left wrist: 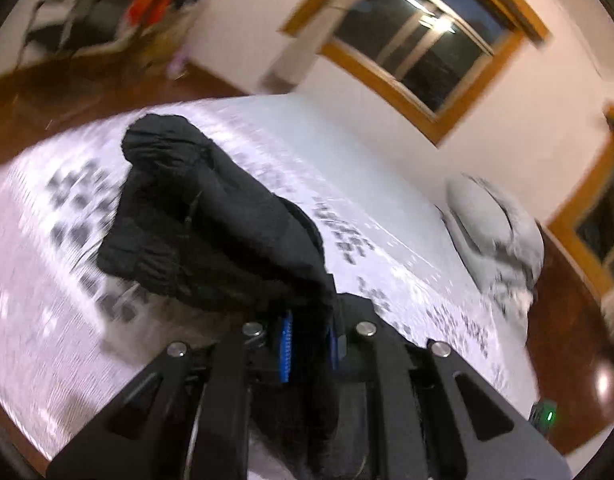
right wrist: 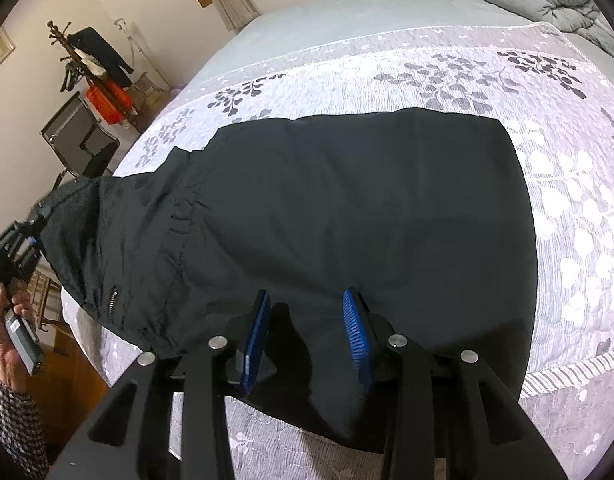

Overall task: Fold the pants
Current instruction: 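Lift the folded end with the left tool and fold it over the bundle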

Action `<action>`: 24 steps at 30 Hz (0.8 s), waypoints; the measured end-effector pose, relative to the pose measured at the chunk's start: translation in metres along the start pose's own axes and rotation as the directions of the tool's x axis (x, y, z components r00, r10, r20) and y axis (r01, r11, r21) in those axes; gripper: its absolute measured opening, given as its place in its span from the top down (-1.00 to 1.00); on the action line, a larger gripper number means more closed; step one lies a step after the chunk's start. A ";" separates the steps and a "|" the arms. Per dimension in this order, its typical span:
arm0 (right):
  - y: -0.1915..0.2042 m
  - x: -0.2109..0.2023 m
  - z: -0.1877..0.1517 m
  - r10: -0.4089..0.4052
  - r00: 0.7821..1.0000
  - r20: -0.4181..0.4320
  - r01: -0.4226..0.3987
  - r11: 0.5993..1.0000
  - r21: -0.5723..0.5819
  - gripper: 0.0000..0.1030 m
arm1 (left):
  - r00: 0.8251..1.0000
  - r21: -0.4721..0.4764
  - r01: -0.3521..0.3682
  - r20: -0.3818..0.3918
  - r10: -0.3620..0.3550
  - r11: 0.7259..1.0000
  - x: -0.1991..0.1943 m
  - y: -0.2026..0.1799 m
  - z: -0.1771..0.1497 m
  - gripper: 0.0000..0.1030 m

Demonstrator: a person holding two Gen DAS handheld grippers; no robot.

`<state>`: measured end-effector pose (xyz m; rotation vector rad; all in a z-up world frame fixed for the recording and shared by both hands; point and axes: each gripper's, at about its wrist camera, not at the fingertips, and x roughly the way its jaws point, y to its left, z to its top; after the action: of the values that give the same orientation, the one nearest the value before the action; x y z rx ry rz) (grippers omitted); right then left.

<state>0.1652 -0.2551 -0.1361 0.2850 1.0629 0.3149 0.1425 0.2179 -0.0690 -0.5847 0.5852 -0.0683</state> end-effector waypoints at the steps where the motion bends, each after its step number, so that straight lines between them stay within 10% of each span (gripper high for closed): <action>1: -0.001 0.000 0.000 0.001 1.000 0.000 -0.001 1.000 0.000 0.25 | 1.000 0.051 0.011 -0.002 -0.011 0.999 0.001 -0.013 -0.002 0.76; 6: -0.004 -0.001 0.001 0.015 1.000 0.000 -0.015 1.000 0.007 0.25 | 0.996 0.257 0.088 -0.054 -0.077 0.963 0.011 -0.070 -0.014 0.69; 16: -0.013 -0.001 0.002 0.054 0.999 0.001 -0.054 0.998 0.040 0.25 | 0.931 0.566 0.292 -0.353 -0.093 0.771 0.050 -0.154 -0.095 0.62; 24: -0.020 -0.010 0.005 0.077 0.997 0.020 -0.078 0.994 0.073 0.14 | 0.886 0.557 0.346 -0.459 -0.068 0.755 0.082 -0.151 -0.128 0.62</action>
<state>0.1673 -0.2778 -0.1333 0.3952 1.0492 0.3426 0.1570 0.0094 -0.1150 0.0385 0.8558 -0.6026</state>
